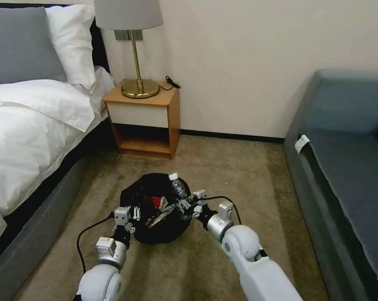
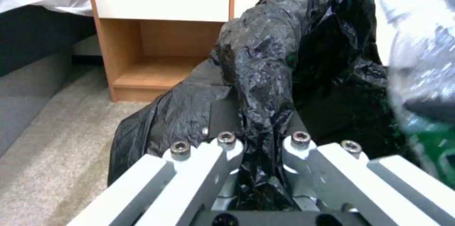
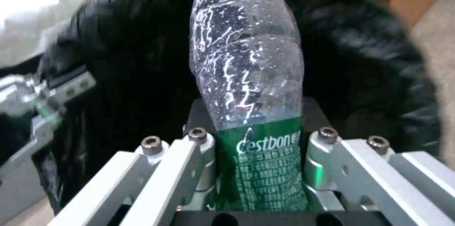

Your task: Pick up the trash bin, then pick up the garbage on the floor and place it into the trash bin.

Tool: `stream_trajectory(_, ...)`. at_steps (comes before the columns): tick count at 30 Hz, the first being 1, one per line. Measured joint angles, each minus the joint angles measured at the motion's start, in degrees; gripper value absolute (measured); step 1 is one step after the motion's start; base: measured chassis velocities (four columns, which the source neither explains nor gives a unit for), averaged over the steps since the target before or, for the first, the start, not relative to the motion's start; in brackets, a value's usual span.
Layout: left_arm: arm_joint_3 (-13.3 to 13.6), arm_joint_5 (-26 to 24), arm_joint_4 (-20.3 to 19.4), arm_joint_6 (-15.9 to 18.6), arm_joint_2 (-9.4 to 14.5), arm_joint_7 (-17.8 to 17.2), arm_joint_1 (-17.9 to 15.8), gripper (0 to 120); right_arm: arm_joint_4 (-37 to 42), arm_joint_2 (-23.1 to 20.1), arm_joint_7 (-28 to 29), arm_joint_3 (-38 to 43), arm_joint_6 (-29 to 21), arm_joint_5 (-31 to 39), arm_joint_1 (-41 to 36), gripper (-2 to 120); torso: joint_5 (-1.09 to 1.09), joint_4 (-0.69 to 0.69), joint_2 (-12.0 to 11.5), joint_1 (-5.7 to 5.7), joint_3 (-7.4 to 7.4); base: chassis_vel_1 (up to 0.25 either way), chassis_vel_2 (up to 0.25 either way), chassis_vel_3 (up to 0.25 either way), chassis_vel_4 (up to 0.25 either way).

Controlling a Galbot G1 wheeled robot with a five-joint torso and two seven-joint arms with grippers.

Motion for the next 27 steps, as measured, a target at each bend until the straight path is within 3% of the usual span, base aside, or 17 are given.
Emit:
stream_trajectory(13, -0.01, -0.16, -0.47, -0.26, 0.29, -0.01, 0.53, 4, -6.8, 1.86, 0.67, -2.02, 0.9, -5.85, 0.55, 24, 0.0, 0.0, 0.0, 0.0, 0.0, 0.0, 0.0, 0.0, 0.0)
stream_trajectory(22, -0.01, -0.33, -0.53, -0.26, 0.45, 0.03, 0.42, 4, -8.12, 2.35, 1.55, -2.14, 1.28, -6.56, 0.92, 54, 0.0, 0.0, 0.0, 0.0, 0.0, 0.0, 0.0, 0.0, 0.0)
stream_trajectory(25, -0.02, -0.37, -0.54, -0.26, 0.61, -0.01, 0.38, 4, -8.22, 2.43, 1.83, -2.03, 1.44, -6.59, 0.94, 71, 0.01, 0.0, 0.0, 0.0, 0.0, 0.0, 0.0, 0.0, 0.0)
stream_trajectory(27, -0.02, -0.37, -0.54, -0.26, 0.63, -0.01, 0.38, 4, -8.22, 2.46, 1.86, -1.97, 1.48, -6.59, 0.94, 75, 0.01, 0.0, 0.0, 0.0, 0.0, 0.0, 0.0, 0.0, 0.0)
